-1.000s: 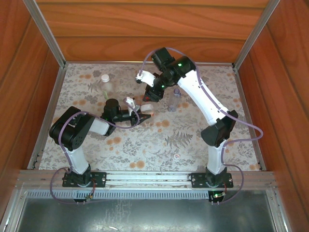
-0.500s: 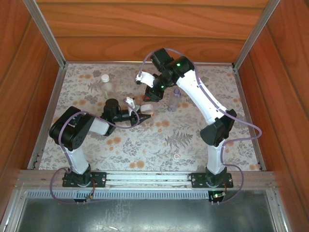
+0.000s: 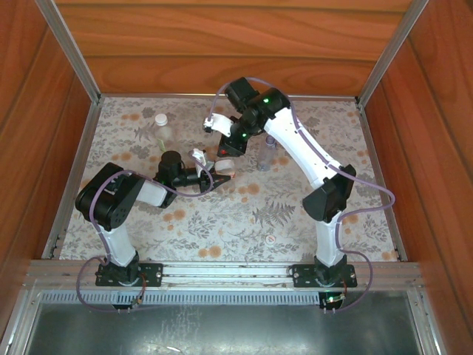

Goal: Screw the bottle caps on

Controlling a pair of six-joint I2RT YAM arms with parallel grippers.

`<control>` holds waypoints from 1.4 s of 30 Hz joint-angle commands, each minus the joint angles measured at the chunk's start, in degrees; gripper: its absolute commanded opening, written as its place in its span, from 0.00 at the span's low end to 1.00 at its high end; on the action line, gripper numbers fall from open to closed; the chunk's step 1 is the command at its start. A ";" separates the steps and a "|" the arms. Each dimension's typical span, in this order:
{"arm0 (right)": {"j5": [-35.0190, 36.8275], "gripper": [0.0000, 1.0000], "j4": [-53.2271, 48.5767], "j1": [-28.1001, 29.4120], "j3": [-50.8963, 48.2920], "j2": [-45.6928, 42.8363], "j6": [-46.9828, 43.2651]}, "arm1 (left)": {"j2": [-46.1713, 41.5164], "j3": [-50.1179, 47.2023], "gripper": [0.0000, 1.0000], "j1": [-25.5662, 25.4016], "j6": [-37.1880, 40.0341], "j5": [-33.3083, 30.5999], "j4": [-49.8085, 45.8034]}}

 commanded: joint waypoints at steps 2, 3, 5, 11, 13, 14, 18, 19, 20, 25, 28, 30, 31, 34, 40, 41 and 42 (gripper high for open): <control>0.05 0.40 -1.03 0.51 1.63 0.55 -1.22 | 2.11 -1.20 0.48 0.25 0.01 1.28 -6.57; 0.12 0.39 -0.97 0.51 1.60 0.56 -1.14 | 2.19 -1.20 0.48 0.26 0.01 1.28 -6.58; 0.14 0.37 -0.94 0.52 1.61 0.45 -0.97 | 2.25 -1.20 0.48 0.26 0.00 1.29 -6.62; 0.14 0.32 -0.85 0.51 1.44 0.34 -0.35 | 2.23 -1.20 0.48 0.30 0.01 1.40 -6.66; 0.00 0.31 -0.58 0.52 1.35 0.14 0.09 | 2.22 -1.20 0.48 0.32 0.07 1.35 -6.70; -0.09 0.31 -0.33 0.52 1.12 -0.09 0.50 | 2.31 -1.20 0.48 0.26 0.07 1.32 -6.66; -0.03 0.30 0.74 0.52 -0.38 -1.01 0.95 | 2.51 -1.10 0.48 0.26 0.07 1.40 -6.66; 0.05 0.30 1.10 0.51 -1.02 -1.30 1.18 | 2.58 -1.11 0.48 0.28 0.08 1.41 -6.67; 0.11 0.31 1.43 0.46 -1.56 -1.55 1.39 | 2.63 -1.11 0.48 0.38 -0.01 1.40 -6.68; -0.11 0.31 4.59 0.20 -5.60 -3.94 2.96 | 2.67 -1.11 0.48 0.53 -0.12 1.49 -6.66; -0.42 0.32 8.22 -0.05 -10.10 -6.51 4.26 | 2.73 -1.01 0.48 0.60 -0.29 1.59 -6.64; -0.88 0.32 10.94 -0.27 -13.28 -8.27 5.21 | 2.79 -1.00 0.48 0.73 -0.38 1.61 -6.66; -1.08 0.32 12.20 -0.23 -14.95 -9.14 5.64 | 2.74 -1.02 0.48 0.82 -0.42 1.64 -6.68; -0.90 0.32 15.69 -0.45 -19.26 -11.43 6.95 | 2.81 -1.01 0.48 0.78 -0.47 1.63 -6.68; -0.83 0.32 23.47 -1.06 -27.28 -15.22 10.42 | 3.06 -0.80 0.48 0.82 -0.58 1.60 -6.70; -0.98 0.32 24.98 -1.15 -28.87 -15.90 11.17 | 3.15 -0.76 0.48 0.93 -0.60 1.62 -6.66; -1.15 0.32 26.30 -1.16 -30.23 -16.46 11.75 | 3.22 -0.76 0.48 0.92 -0.62 1.61 -6.66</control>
